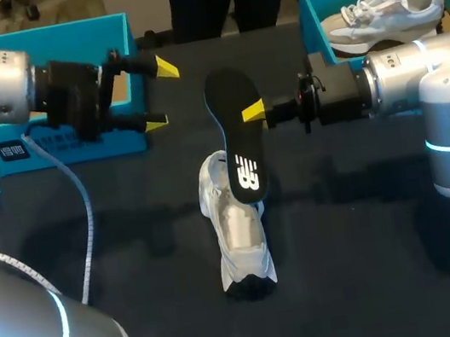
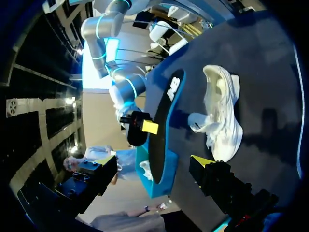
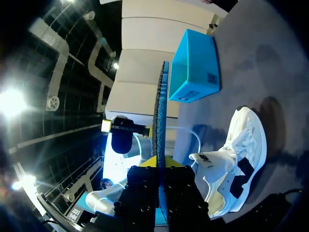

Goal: Take the shoe out of the shoebox, open the shoe tongue, remove and reinsert the insole, then place the shoe into the shoebox

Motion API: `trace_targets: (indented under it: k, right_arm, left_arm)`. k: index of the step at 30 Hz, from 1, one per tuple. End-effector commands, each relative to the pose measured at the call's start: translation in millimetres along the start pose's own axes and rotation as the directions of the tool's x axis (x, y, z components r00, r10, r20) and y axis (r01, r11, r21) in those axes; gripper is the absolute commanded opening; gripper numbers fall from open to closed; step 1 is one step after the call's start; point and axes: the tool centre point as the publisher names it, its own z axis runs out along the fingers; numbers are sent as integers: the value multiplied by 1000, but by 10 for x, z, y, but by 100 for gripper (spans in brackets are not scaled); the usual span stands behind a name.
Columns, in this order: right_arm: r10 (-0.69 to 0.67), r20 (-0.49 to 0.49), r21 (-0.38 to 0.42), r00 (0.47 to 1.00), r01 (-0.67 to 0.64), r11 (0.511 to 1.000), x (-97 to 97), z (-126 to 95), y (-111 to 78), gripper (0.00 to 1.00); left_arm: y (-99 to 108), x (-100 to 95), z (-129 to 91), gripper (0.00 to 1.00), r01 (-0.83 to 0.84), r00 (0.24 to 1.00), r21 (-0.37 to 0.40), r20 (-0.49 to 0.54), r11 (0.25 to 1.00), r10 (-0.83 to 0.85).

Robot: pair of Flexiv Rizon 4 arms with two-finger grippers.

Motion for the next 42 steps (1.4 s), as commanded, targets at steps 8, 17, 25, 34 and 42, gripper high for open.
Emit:
trace_targets:
  k: [8,17,25,34,42]
  right_arm:
    - [21,-18,-12,1000,-21,1000,10,41,-44,0]
    - [29,-28,-4,999,-29,1000,23,67,-78,0]
    - [29,-28,-4,999,-29,1000,23,67,-78,0]
    - [29,-28,-4,999,-29,1000,23,67,-78,0]
    - [29,-28,-4,999,-29,1000,23,67,-78,0]
  left_arm:
    - [-19,147,414,100,-60,991,-25,116,998,63]
    - [5,197,469,100,-40,991,28,131,999,36]
    - [-67,196,655,100,-37,981,4,193,999,35]
    - [-61,184,755,87,-2,961,-43,275,999,14]
    - [-70,138,884,76,-14,954,-44,299,999,26]
